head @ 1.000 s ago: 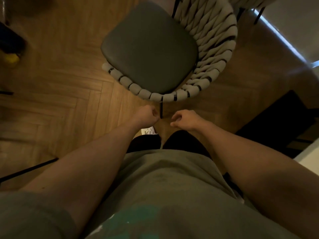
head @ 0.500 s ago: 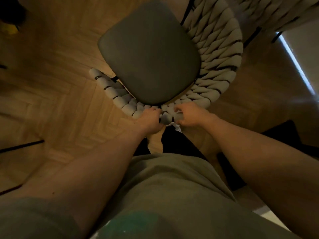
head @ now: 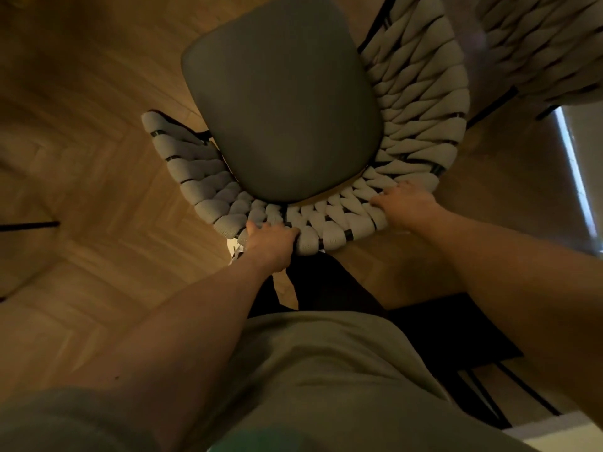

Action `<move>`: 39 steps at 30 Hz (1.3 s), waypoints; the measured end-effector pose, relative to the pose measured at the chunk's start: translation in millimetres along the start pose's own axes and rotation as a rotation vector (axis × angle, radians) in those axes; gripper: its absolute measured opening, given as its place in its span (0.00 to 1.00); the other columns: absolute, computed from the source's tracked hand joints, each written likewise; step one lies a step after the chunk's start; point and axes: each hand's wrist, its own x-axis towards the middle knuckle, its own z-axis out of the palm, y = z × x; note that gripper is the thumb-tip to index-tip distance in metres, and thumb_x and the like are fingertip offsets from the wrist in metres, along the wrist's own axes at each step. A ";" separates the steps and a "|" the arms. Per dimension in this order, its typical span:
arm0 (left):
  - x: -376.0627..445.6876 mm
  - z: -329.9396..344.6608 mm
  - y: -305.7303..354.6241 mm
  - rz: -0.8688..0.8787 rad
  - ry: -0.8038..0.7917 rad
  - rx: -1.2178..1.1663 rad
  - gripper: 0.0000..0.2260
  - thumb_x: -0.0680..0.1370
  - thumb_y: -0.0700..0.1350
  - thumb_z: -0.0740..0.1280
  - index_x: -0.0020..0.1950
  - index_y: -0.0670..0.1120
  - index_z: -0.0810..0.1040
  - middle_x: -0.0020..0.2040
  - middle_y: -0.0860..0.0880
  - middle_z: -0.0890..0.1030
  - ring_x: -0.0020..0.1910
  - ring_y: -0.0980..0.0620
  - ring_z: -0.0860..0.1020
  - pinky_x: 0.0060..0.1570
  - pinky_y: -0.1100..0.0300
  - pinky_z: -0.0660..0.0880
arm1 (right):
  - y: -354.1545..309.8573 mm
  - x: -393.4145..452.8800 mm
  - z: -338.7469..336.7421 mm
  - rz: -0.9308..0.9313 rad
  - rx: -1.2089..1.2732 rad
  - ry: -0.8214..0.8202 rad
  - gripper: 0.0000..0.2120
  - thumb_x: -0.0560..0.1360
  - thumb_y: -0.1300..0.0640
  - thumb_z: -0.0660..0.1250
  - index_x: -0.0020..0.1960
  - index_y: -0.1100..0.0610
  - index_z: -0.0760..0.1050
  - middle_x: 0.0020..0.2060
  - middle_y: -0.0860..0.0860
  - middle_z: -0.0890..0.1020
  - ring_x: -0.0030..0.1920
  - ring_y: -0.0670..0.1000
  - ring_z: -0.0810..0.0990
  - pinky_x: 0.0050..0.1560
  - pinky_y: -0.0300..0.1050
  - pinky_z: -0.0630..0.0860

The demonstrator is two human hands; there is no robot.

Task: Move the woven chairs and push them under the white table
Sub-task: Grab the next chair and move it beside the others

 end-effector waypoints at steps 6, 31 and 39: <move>-4.1 0.4 -12.4 0.005 0.013 0.062 0.23 0.78 0.46 0.66 0.73 0.55 0.69 0.65 0.48 0.76 0.65 0.43 0.73 0.68 0.31 0.59 | -12.6 -7.7 3.4 -0.015 -0.035 0.072 0.21 0.82 0.53 0.59 0.75 0.45 0.67 0.66 0.54 0.78 0.66 0.57 0.74 0.66 0.53 0.67; -11.3 3.2 -107.3 0.032 0.057 0.353 0.23 0.78 0.51 0.66 0.72 0.63 0.67 0.63 0.52 0.76 0.64 0.46 0.72 0.65 0.34 0.59 | -81.0 -19.4 14.5 0.064 0.224 -0.018 0.27 0.82 0.55 0.57 0.80 0.44 0.59 0.71 0.55 0.72 0.70 0.63 0.67 0.68 0.55 0.65; -12.4 -19.5 -151.4 0.131 0.078 0.517 0.23 0.78 0.52 0.65 0.72 0.65 0.66 0.64 0.53 0.75 0.63 0.46 0.72 0.63 0.37 0.62 | -133.1 -26.7 4.1 0.145 0.402 -0.048 0.27 0.82 0.55 0.58 0.79 0.44 0.60 0.71 0.54 0.72 0.69 0.62 0.66 0.68 0.53 0.65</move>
